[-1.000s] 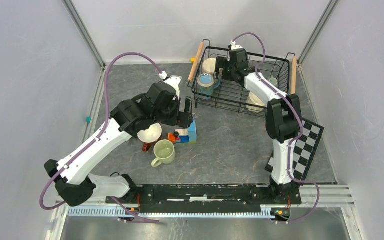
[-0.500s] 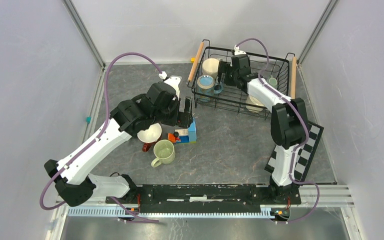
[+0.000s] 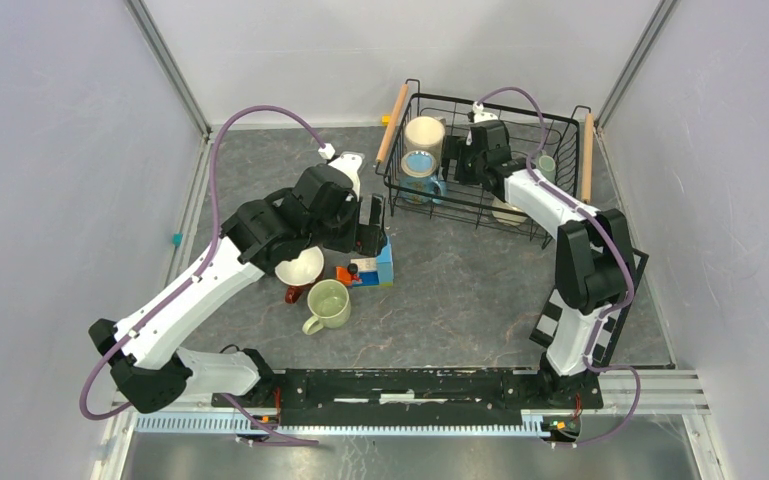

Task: Unload the cups from the dish rack
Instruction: Move the cup to the dish rack, then unload the cup from the dish rack.

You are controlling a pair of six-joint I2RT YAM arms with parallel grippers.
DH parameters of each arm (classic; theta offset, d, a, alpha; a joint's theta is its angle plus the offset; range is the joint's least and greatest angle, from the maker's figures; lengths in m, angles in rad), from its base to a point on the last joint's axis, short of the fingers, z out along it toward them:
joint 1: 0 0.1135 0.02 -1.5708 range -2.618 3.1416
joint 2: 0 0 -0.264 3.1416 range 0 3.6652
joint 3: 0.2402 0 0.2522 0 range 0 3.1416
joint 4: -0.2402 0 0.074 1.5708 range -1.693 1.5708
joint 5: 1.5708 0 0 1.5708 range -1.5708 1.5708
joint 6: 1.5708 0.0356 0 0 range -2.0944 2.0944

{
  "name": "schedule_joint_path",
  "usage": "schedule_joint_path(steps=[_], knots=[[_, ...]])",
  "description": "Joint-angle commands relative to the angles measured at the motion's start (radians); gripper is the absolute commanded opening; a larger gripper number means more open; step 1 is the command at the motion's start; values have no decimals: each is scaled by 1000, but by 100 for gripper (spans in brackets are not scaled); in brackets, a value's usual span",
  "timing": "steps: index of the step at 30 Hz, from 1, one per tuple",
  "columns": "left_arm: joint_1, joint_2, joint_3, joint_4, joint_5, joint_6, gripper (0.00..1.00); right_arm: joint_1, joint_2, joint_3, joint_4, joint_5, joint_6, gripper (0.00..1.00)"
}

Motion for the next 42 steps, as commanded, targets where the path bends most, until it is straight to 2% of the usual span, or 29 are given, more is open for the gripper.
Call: schedule_joint_path(steps=[1,8,15,19,26,37,42], knots=[[4,-4,-8,30,10,25,100,1,-54,-6,-4,-4,-125,95],[4,-6,-12,30,7,29,100,-22,-34,79,-37,-36,-262,95],[4,-8,-11,30,4,32,100,-27,-50,118,-67,-191,-340,94],[5,-6,-5,30,7,32,100,-16,-49,128,-116,-254,-400,91],[6,0,0,30,15,35,100,35,-35,134,-179,-238,-506,84],[6,-8,0,28,8,38,100,70,132,317,-283,-221,-548,72],[7,-10,-6,28,6,36,100,83,140,296,-287,-209,-561,68]])
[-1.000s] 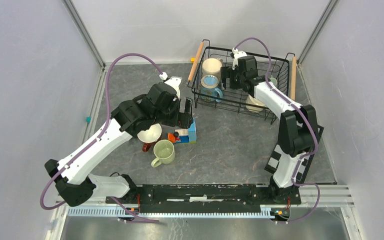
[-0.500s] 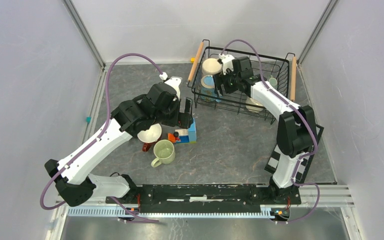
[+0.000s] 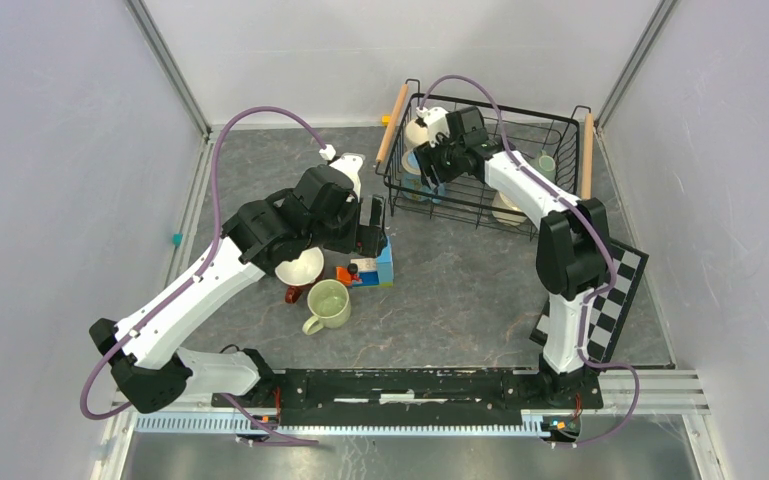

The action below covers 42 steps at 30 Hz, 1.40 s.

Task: Unload the cups from the dish rack
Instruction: Unload the cup from the dish rack.

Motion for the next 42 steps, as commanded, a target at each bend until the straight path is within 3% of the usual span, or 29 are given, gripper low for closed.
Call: schedule_joint_path(steps=[1,14,18,23,29,30,42], knots=[[7,-10,4,24,0,36,100,13,8,1,-17,8,-32,67],[7,-8,1,25,1,32,100,13,35,-31,16,13,-20,59],[9,-9,-2,25,3,30,100,14,47,-25,21,8,-13,52],[9,-8,-2,25,7,23,100,14,55,-12,20,14,-9,36],[25,-10,-10,59,31,1,100,14,37,5,14,31,-11,2],[29,-11,-12,69,37,-8,100,14,31,7,14,32,-11,0],[74,-32,-40,157,58,-81,100,13,-87,-8,29,78,-8,0]])
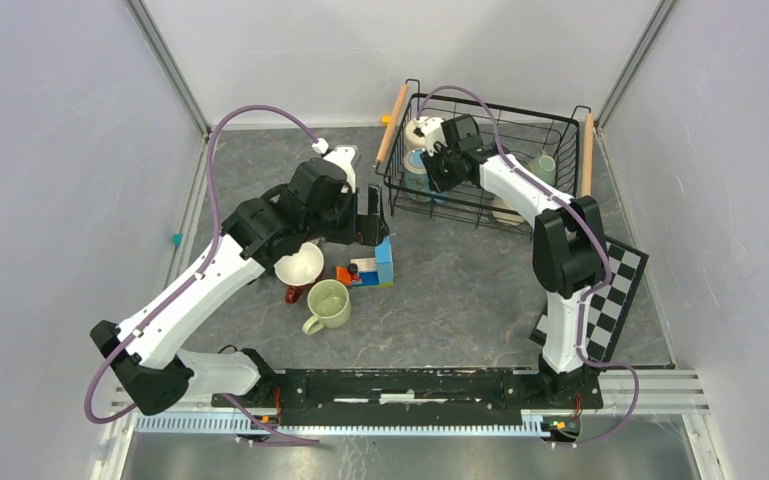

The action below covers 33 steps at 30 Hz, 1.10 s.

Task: Unload the cups from the dish rack
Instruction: Unload the cup from the dish rack.

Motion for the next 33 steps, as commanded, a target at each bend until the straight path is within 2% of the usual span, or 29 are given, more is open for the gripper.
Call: schedule_joint_path(steps=[1,16,33], knots=[[18,-31,-6,80,16,-57,100,4,-131,18,50,38,0,0],[68,-7,12,208,86,-132,100,-20,-259,17,4,109,57,0],[142,70,-11,489,217,-300,100,-56,-354,189,-103,177,180,0]])
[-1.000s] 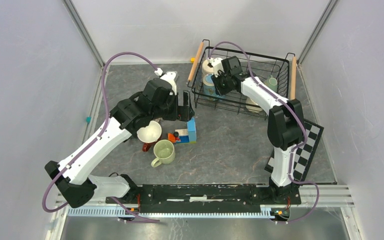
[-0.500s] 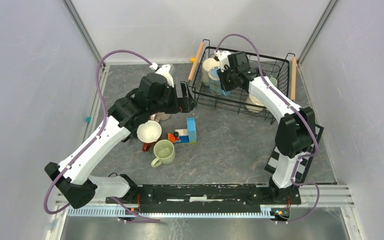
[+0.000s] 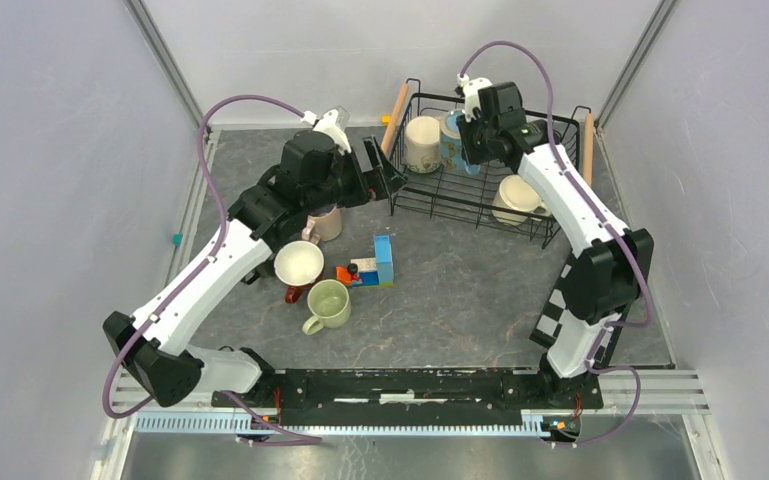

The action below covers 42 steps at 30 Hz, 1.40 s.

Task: Unload the cups from the dish rack
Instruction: Unload the cup from the dish rack, then place the cup at the center of the board.

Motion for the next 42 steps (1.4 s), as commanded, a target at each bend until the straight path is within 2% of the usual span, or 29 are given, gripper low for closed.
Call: schedule_joint_path(steps=[1,7,18,22,36,42], knots=[[34,17,-17,178,69,-115,100,1,-130,108,97,3,70,0],[106,46,-32,302,149,-197,100,0,-194,96,157,-109,176,0],[248,96,-102,544,323,-376,100,10,-290,-29,390,-341,436,0],[288,123,-129,706,400,-478,100,16,-319,-98,505,-427,524,0],[302,199,-178,1058,483,-742,100,15,-357,-248,797,-603,744,0],[307,205,-196,1193,509,-819,94,3,-347,-326,998,-710,917,0]])
